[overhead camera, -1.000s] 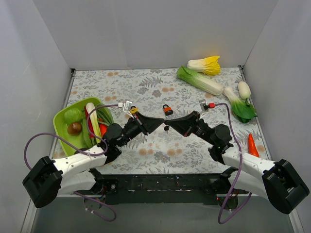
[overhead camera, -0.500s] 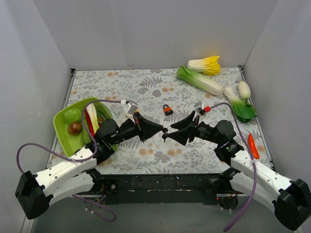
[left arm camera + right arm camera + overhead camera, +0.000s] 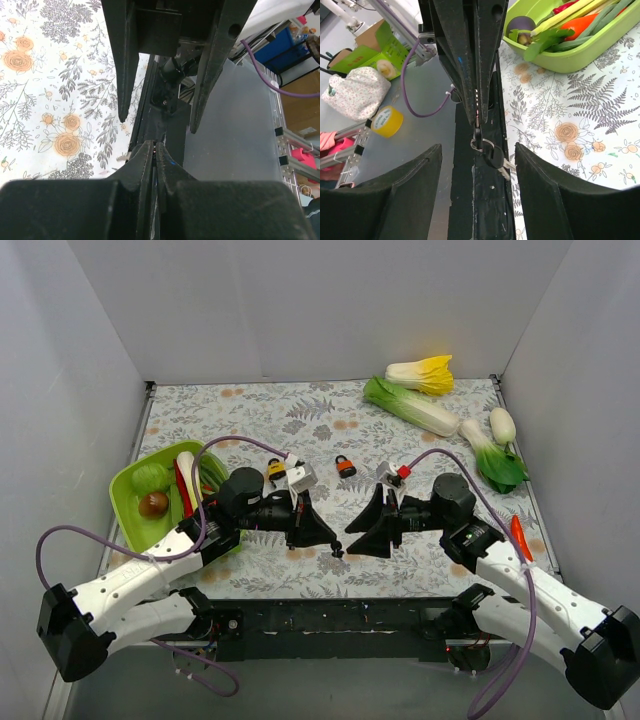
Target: Unlock with the key
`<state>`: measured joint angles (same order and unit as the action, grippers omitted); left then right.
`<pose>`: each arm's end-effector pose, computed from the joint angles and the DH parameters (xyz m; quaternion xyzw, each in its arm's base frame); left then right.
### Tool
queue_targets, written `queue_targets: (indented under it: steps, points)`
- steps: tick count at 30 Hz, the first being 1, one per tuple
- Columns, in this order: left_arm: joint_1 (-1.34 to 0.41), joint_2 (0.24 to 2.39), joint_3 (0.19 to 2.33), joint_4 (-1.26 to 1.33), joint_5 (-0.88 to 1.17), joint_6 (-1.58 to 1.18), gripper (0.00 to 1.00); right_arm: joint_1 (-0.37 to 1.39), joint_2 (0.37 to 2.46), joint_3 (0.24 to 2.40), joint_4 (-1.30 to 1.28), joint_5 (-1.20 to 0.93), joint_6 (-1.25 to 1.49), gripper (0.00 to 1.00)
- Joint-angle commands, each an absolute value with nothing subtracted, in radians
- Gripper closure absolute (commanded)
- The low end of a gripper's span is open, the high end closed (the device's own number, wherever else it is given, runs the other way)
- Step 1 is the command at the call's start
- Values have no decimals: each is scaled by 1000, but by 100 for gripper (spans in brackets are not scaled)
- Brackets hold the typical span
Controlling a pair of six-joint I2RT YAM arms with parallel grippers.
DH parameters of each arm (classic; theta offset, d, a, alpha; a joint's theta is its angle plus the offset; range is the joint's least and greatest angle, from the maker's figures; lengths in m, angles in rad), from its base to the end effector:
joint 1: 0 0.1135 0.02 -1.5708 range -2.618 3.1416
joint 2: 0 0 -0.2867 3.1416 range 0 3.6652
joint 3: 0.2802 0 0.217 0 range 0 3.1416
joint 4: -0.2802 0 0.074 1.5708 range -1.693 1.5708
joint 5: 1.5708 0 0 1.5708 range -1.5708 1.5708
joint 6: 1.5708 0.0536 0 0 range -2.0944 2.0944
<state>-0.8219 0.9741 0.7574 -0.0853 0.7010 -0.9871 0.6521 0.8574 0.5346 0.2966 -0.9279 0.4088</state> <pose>0.1008 -0.1592 0.3302 0.1404 0.7707 -0.6085 0.1267 0.0974 0.1283 0.3183 -0.3877 0.5980 0.5922 0.3761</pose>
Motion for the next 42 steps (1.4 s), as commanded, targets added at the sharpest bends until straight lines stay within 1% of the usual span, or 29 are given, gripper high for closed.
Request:
queue_targets:
  steps: [1,4,6,10,13,21,24,25,32,35,36,39,42]
  points:
    - [-818,957,799,-147,721,-931,100,664,859,580,276,-954,373,33]
    - [-818,980,813,-163,727,-917,100,678,876,566,294,-922,371,33]
    - [-818,986,811,-150,733,-923,100,692,880,551,353,-901,402,34]
    - [-816,985,805,-143,732,-928,100,709,896,515,468,-865,457,43]
    - [-816,985,801,-138,727,-930,100,729,913,522,477,-856,454,47]
    - [-807,977,801,-146,710,-914,100,785,951,523,476,-839,448,54]
    - [-802,979,804,-155,710,-908,100,799,953,523,482,-827,448,60]
    - [-802,979,804,-155,712,-905,100,801,953,522,488,-822,449,63]
    - [-790,950,798,-155,667,-894,100,811,969,505,531,-815,475,74]
    - [-782,937,793,-149,666,-897,100,815,973,497,551,-813,483,80]
    - [-781,937,792,-147,667,-897,100,816,973,495,555,-811,486,84]
    - [-778,931,790,-149,667,-897,100,818,977,492,564,-811,489,87]
    - [-773,928,790,-143,667,-897,100,818,983,488,569,-811,491,87]
